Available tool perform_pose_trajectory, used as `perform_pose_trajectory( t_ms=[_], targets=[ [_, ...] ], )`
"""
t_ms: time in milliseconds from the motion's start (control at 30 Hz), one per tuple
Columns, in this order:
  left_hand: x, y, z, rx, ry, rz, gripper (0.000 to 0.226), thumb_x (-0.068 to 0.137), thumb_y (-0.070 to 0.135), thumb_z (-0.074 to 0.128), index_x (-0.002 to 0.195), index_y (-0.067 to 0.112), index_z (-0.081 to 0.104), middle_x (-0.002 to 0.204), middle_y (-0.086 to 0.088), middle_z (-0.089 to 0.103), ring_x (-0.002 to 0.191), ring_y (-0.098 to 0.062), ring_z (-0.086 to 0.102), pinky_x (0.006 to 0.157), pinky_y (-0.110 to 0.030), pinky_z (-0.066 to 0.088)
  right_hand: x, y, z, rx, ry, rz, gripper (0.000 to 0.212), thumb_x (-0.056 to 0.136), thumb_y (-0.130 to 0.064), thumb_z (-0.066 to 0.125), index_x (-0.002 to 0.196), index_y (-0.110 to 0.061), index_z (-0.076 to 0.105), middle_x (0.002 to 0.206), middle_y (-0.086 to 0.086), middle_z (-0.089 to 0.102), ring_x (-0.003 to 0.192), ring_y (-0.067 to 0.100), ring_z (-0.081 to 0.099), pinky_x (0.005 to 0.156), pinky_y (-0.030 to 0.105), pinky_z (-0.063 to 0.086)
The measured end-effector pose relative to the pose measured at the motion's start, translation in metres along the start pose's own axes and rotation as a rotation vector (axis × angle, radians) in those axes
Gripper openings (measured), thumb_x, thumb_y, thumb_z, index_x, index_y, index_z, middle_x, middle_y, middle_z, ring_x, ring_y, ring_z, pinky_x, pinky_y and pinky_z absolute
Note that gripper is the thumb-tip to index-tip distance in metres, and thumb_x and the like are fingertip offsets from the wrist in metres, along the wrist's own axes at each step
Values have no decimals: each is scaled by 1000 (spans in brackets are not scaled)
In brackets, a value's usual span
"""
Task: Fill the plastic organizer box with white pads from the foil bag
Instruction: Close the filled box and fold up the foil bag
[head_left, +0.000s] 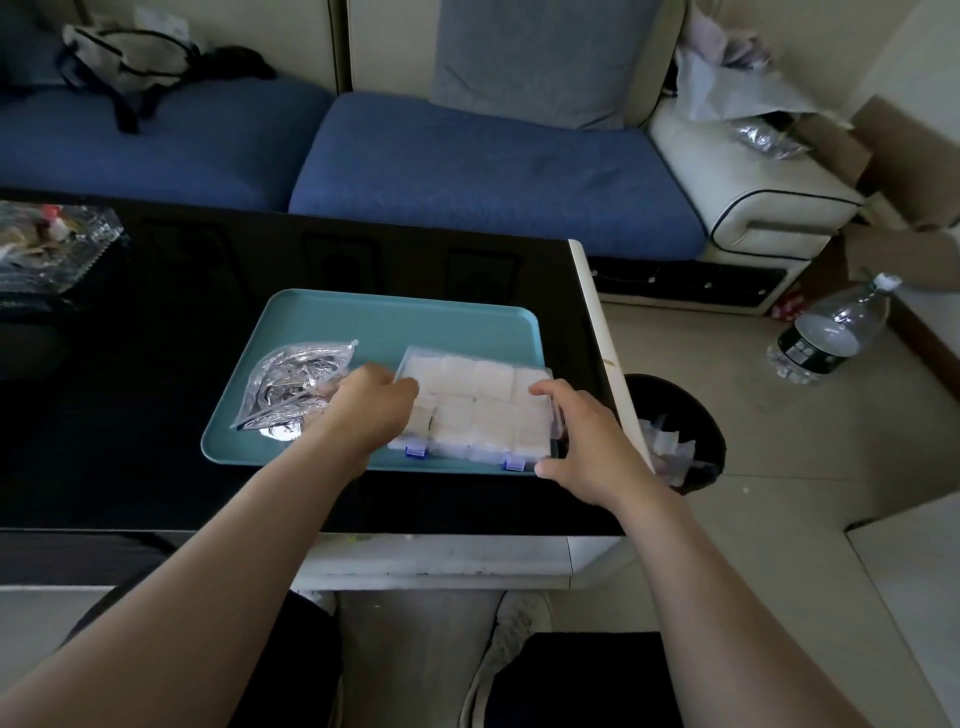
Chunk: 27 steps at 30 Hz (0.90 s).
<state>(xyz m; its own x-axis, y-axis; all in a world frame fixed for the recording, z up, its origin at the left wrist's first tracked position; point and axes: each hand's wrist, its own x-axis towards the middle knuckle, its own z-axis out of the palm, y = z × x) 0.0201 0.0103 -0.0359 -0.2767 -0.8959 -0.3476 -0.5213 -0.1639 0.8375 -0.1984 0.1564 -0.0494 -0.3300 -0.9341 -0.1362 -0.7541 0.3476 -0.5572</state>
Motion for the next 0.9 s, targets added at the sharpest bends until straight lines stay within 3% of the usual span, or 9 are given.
perform_pose_trajectory(
  t_ms=[167,333,467,533,600,667,767,833,900],
  targets=[
    [0,-4,-1,142,65,49,29,86,12,57,66,16,36,64,-4,34,62,-21,32,58,-30,20,2,3,0,16,28,16,91,75,-24,96,151,-38,48,143,-5,55,123,18,59,104,43,56],
    [3,-9,-4,371,127,80,21,84,5,63,68,7,49,63,-9,50,56,-23,43,48,-26,25,0,2,2,-93,49,2,83,86,-31,87,158,-35,46,149,-1,59,135,24,54,111,48,51],
    [12,-12,-2,386,110,18,19,78,-1,64,67,5,50,67,-13,55,62,-23,50,48,-23,30,-5,-4,5,-209,53,-31,72,97,-30,75,160,-29,43,150,0,59,137,29,49,111,46,49],
    [19,-14,-2,349,108,-3,20,76,-1,66,66,5,49,69,-21,59,75,-28,66,55,-27,44,-6,-6,7,-250,53,-38,67,100,-28,70,161,-28,42,147,1,61,134,29,49,109,45,49],
    [23,-15,-3,297,101,-42,26,75,0,70,65,7,47,60,-16,55,72,-28,68,59,-30,54,-7,-6,9,-274,74,-56,61,102,-26,65,159,-27,45,142,3,64,127,28,54,104,44,53],
    [24,-14,-3,245,81,-78,30,76,0,74,66,7,47,57,-7,48,57,-24,56,50,-22,46,-7,-7,12,-291,80,-80,57,103,-23,60,158,-26,47,138,4,65,119,26,59,96,41,59],
    [23,-13,-3,164,53,-92,17,70,-1,73,74,3,57,68,-10,52,56,-23,50,53,-24,42,-7,-9,15,-307,75,-109,55,103,-25,59,156,-25,47,137,5,65,113,23,63,87,35,61],
    [15,-10,-4,271,42,-50,23,67,1,75,72,5,53,71,-11,48,60,-23,43,55,-23,32,-8,-10,16,-297,77,-108,55,102,-26,59,156,-25,47,140,5,64,116,22,64,88,34,61],
    [6,-6,-3,459,16,31,41,67,9,88,94,0,59,91,-15,57,79,-30,55,57,-28,36,-10,-11,15,-267,84,-96,56,103,-26,61,157,-24,47,142,5,63,121,21,63,94,36,61]
  ],
)
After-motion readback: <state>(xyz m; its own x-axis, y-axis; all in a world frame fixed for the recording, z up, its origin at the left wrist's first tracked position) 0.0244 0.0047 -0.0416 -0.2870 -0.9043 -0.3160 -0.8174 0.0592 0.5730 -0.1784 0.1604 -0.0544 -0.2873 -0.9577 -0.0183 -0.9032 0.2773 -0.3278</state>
